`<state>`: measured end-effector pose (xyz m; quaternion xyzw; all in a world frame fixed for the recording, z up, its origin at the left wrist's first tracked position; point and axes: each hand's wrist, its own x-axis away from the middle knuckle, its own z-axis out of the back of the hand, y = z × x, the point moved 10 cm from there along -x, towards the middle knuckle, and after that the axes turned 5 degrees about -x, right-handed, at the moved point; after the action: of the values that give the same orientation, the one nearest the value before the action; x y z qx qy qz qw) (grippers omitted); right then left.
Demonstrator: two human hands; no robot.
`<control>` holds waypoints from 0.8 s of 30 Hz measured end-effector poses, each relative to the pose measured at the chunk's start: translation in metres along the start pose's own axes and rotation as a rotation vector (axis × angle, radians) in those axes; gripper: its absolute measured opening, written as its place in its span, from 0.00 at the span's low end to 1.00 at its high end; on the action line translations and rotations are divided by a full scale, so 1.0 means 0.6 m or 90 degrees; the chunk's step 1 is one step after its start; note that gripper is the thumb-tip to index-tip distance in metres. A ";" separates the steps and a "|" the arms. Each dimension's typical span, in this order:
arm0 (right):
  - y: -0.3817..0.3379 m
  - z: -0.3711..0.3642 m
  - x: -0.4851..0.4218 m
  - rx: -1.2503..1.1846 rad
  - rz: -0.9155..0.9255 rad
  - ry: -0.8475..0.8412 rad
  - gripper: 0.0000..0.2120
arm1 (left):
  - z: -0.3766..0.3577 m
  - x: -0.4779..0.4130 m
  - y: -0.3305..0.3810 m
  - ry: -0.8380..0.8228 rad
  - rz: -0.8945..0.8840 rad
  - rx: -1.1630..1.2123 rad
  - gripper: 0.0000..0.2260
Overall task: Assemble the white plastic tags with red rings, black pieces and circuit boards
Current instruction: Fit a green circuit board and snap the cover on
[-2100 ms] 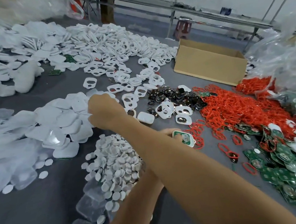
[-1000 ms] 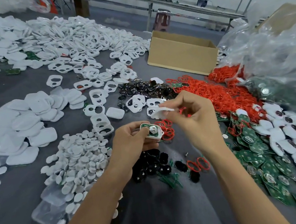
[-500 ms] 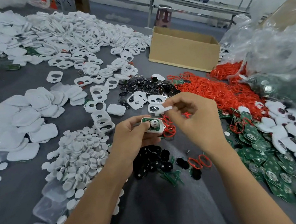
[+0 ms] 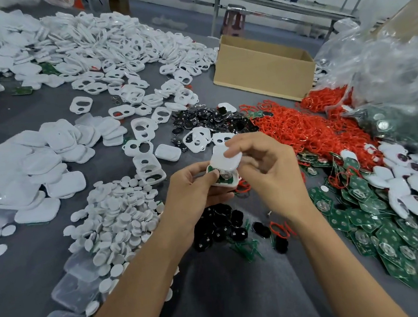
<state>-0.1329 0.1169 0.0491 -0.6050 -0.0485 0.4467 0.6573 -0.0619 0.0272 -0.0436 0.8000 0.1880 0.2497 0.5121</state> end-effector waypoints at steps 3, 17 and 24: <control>0.024 -0.013 0.003 -0.062 -0.070 -0.054 0.09 | -0.004 0.002 0.003 -0.019 -0.008 -0.022 0.08; 0.019 -0.008 0.008 0.224 -0.036 -0.108 0.17 | 0.000 0.000 0.004 -0.011 -0.011 -0.010 0.07; 0.019 -0.006 0.005 0.295 -0.028 -0.127 0.17 | -0.012 -0.004 -0.003 -0.066 0.017 0.038 0.14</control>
<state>-0.1350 0.1145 0.0371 -0.3900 -0.0222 0.4889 0.7800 -0.0685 0.0316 -0.0431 0.8294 0.1583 0.2088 0.4935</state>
